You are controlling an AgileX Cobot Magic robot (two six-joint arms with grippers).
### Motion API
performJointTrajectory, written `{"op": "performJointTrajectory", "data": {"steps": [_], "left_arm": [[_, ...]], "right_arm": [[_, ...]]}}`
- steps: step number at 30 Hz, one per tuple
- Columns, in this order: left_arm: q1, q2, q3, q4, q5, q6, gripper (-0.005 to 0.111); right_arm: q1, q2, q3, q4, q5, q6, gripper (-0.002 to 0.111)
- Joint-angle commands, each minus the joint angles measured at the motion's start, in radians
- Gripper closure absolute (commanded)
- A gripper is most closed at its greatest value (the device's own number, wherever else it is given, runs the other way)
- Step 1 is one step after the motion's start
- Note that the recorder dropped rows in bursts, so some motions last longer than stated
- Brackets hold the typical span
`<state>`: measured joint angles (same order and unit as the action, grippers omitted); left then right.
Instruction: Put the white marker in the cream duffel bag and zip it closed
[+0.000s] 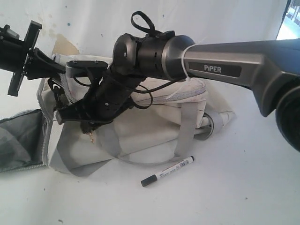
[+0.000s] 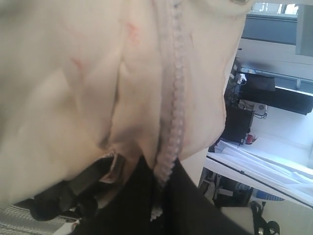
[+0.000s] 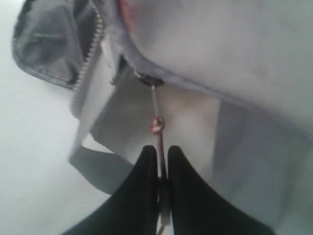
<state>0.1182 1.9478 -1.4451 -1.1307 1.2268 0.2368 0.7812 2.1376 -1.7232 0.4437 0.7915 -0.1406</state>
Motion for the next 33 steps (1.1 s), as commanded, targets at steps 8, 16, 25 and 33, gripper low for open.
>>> {"op": "performJointTrajectory", "data": {"steps": [8,16,25,33], "left_arm": [[0.069,-0.021,-0.009,0.056,-0.006,-0.001,0.107],[0.071,-0.021,-0.009,0.114,-0.006,-0.013,0.107],[0.071,-0.021,-0.009,0.186,-0.017,-0.023,0.107],[0.071,-0.021,-0.009,0.191,-0.021,-0.025,0.107]], "right_arm": [[-0.048,-0.059,0.000,-0.179,0.113,0.097,0.108],[-0.137,-0.090,0.000,-0.187,0.216,0.097,0.108],[-0.258,-0.132,0.000,-0.191,0.289,0.097,0.108],[-0.367,-0.169,0.000,-0.198,0.358,0.093,0.108]]}}
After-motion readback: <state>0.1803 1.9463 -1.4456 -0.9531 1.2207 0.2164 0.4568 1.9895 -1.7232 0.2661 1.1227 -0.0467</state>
